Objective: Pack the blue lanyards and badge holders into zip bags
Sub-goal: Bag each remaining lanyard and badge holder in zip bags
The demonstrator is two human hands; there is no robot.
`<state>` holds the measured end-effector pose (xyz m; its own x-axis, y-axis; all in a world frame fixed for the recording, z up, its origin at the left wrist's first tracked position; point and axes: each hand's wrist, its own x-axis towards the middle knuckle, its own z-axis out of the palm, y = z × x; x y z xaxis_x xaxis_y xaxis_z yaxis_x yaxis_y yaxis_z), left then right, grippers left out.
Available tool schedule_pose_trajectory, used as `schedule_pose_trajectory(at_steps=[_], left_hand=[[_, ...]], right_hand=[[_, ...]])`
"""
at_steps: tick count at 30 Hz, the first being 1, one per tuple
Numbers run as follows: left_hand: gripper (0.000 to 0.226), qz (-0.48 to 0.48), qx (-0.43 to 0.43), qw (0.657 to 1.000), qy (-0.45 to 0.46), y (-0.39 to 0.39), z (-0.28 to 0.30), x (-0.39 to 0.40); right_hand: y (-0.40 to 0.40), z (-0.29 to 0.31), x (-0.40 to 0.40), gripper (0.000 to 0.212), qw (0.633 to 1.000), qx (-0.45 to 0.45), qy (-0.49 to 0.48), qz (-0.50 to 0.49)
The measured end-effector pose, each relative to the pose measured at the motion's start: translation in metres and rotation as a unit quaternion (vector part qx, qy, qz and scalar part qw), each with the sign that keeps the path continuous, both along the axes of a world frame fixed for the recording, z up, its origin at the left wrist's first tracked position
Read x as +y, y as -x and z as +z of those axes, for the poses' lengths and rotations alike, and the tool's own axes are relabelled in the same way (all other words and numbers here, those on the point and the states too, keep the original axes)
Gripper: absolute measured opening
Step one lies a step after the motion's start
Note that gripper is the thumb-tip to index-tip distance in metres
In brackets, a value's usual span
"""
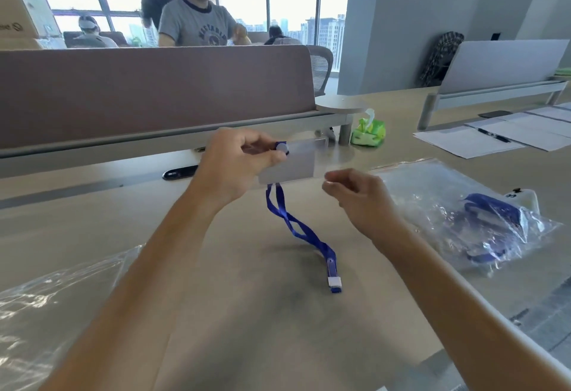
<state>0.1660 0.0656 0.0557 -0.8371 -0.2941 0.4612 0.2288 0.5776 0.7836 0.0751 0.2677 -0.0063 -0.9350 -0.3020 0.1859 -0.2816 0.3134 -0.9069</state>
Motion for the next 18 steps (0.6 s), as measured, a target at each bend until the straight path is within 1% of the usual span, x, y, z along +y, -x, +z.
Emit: schedule_pose_trajectory(at_steps=[2, 3, 5, 7, 9, 12, 15, 18], left_hand=[[0.008, 0.004, -0.002, 1.000, 0.013, -0.016, 0.008, 0.002], [0.007, 0.005, 0.003, 1.000, 0.017, -0.023, 0.012, 0.003], [0.005, 0.009, 0.019, 1.000, 0.014, -0.035, 0.018, 0.006], [0.005, 0.025, 0.034, 0.999, 0.031, -0.046, 0.022, 0.007], [0.008, 0.053, 0.044, 0.994, 0.080, -0.055, 0.025, 0.006], [0.009, 0.094, 0.055, 0.985, 0.134, -0.068, 0.028, -0.001], [0.008, 0.131, 0.070, 0.970, 0.194, -0.078, 0.024, -0.009], [0.009, 0.142, 0.052, 0.947, 0.282, -0.084, 0.014, -0.010]], right_hand=[[-0.015, -0.006, -0.013, 0.035, 0.996, -0.034, -0.006, 0.085], [-0.024, -0.007, -0.021, 0.038, 0.990, -0.060, 0.013, 0.129], [-0.044, -0.008, -0.039, 0.034, 0.967, -0.115, 0.072, 0.217], [-0.060, -0.009, -0.054, 0.029, 0.953, -0.129, 0.098, 0.258], [-0.072, -0.009, -0.063, 0.025, 0.952, -0.125, 0.114, 0.256], [-0.082, -0.005, -0.062, 0.016, 0.962, -0.080, 0.124, 0.230], [-0.086, 0.005, -0.051, 0.017, 0.976, -0.020, 0.082, 0.202], [-0.087, 0.022, -0.036, 0.017, 0.982, 0.068, 0.018, 0.174]])
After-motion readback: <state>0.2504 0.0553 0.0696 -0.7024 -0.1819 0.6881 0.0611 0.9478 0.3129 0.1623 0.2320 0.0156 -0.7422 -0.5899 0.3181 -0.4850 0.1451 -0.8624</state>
